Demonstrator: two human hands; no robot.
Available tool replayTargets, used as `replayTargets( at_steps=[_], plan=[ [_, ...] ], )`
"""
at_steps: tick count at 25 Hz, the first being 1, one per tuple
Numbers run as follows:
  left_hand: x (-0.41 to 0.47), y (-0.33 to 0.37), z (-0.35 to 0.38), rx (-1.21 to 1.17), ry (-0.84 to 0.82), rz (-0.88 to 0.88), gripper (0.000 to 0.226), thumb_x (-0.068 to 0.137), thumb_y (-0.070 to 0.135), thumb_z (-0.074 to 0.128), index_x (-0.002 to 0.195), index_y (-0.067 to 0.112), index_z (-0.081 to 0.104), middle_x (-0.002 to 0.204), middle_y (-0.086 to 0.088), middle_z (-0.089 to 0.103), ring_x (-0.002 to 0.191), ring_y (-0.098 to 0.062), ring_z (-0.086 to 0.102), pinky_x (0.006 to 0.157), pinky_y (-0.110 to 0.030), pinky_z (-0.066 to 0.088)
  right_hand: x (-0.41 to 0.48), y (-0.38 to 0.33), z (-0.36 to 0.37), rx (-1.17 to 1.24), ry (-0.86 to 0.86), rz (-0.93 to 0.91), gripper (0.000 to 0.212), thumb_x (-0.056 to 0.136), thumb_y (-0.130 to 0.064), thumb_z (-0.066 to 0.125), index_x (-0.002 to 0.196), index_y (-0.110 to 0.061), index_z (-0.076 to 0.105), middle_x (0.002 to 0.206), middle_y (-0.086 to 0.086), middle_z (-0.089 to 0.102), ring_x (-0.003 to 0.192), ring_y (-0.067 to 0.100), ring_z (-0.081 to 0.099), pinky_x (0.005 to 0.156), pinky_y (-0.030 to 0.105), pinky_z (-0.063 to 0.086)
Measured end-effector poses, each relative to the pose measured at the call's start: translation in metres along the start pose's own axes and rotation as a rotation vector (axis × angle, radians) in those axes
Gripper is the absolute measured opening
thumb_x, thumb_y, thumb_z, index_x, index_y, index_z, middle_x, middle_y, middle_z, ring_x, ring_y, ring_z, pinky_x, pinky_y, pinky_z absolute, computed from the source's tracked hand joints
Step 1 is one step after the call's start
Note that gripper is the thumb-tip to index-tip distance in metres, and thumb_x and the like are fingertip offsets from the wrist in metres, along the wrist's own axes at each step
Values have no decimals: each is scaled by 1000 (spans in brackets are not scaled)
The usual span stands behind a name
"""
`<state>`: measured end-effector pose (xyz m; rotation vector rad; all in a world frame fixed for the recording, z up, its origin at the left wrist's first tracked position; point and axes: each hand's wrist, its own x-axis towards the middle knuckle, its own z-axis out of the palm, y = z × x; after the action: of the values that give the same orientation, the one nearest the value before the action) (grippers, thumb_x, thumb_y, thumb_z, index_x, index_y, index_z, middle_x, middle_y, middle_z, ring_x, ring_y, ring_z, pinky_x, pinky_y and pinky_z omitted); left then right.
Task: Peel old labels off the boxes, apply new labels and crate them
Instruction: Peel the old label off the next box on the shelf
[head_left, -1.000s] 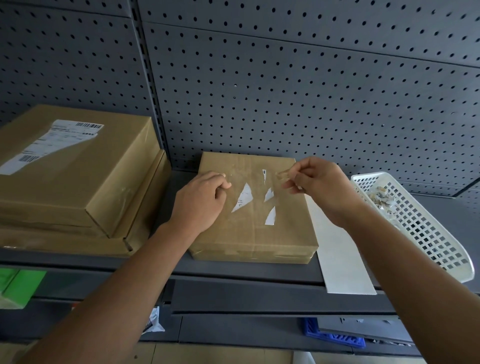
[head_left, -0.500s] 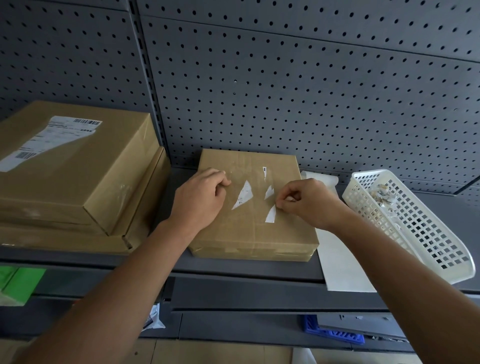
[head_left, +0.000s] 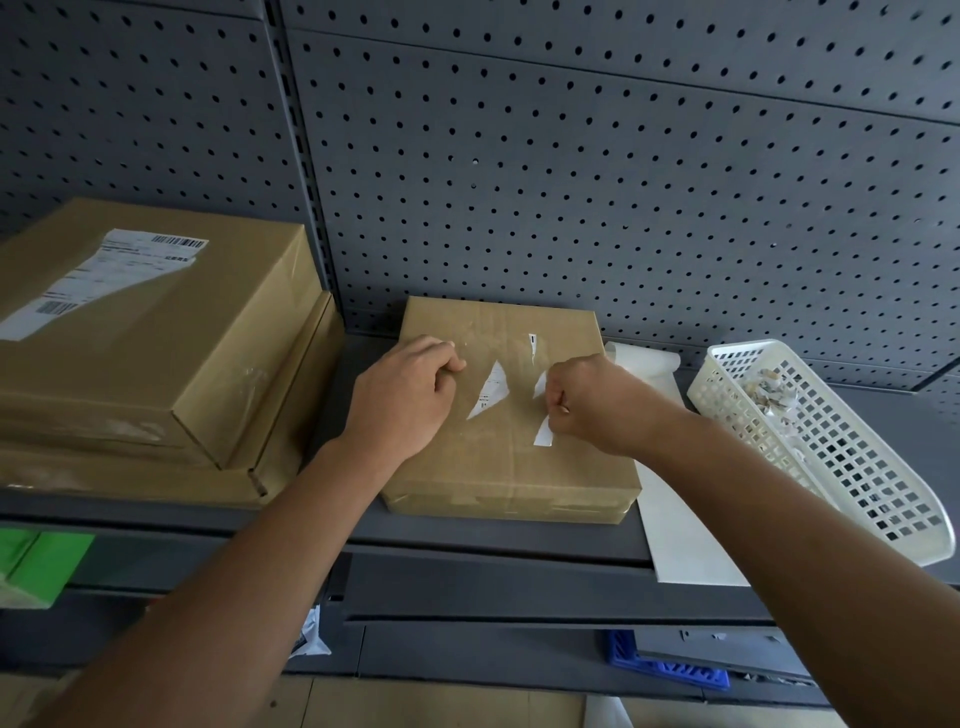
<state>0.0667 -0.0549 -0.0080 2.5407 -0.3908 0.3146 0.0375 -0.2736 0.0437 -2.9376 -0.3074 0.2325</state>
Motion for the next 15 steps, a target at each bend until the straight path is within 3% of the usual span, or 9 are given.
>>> replayTargets(
  at_steps=[3,6,10,15],
  plan=[
    [-1,0,-1,5,0,8,24,97,13,51,105,25,70,121,17,65,110,-4,57,73,-21,38,1,-2,-4,20,-69,4,9,84,-10,60,86,-2,63,76,2,56,67,21,53,60,34,48],
    [0,1,-1,2,-1,4,24,97,14,50,105,25,70,121,18,64,110,-3,56,74,-21,39,-4,5,-7,154,-19,26,8,88,-11,58,84,-5,62,68,-13,49,63,14,48,56,21,41],
    [0,-1,-1,-20,4,12,23,96,13,52,104,24,71,120,17,65,110,-5,57,76,-24,45,-15,13,-4,278,89,66,9,92,-16,58,89,-15,67,77,-10,60,67,6,52,59,4,40],
    [-1,-1,0,-17,5,18,23,96,13,52,104,23,71,120,16,65,112,-6,57,77,-27,47,-15,14,7,374,140,95,15,90,-11,59,89,-16,73,76,-13,62,65,-3,53,60,3,38]
  ],
)
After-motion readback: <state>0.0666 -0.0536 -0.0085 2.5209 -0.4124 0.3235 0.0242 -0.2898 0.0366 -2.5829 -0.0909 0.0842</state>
